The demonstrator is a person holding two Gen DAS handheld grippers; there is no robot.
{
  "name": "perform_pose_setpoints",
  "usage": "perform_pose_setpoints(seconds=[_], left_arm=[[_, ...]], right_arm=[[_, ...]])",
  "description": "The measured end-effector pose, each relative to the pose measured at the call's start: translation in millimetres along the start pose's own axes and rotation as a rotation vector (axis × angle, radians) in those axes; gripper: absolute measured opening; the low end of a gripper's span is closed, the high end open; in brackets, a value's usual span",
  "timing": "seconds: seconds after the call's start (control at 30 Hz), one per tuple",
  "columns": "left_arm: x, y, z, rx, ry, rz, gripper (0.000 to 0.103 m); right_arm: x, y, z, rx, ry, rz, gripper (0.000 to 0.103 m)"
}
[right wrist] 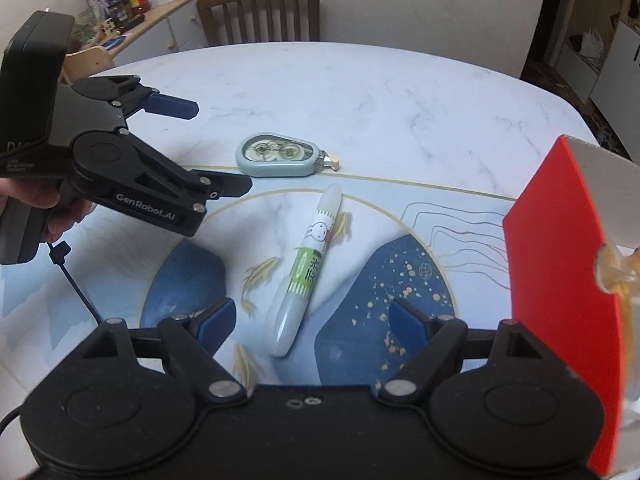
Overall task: Organize objects
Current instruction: 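Grasp the grey tape dispenser with the left gripper while the right grasps the glue stick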
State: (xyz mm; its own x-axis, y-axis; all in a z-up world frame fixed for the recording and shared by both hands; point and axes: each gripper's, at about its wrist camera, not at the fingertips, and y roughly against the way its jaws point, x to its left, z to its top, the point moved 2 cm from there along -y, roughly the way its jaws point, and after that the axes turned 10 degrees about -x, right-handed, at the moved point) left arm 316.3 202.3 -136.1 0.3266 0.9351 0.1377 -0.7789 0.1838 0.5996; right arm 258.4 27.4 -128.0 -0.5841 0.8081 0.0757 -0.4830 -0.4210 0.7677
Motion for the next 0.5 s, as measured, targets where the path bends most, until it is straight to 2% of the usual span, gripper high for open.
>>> perform_pose_setpoints(seconds=[0.23,0.5], left_arm=[[9,-31,-4,0.027,-0.032,-0.022,0.103],[8,-48,-6,0.029,-0.074,-0.053,0.102]], right_arm=[[2,-26,2,0.034,0.004,-0.022,0.082],[3,-42,4,0.044,0.014,-0.031,0.08]])
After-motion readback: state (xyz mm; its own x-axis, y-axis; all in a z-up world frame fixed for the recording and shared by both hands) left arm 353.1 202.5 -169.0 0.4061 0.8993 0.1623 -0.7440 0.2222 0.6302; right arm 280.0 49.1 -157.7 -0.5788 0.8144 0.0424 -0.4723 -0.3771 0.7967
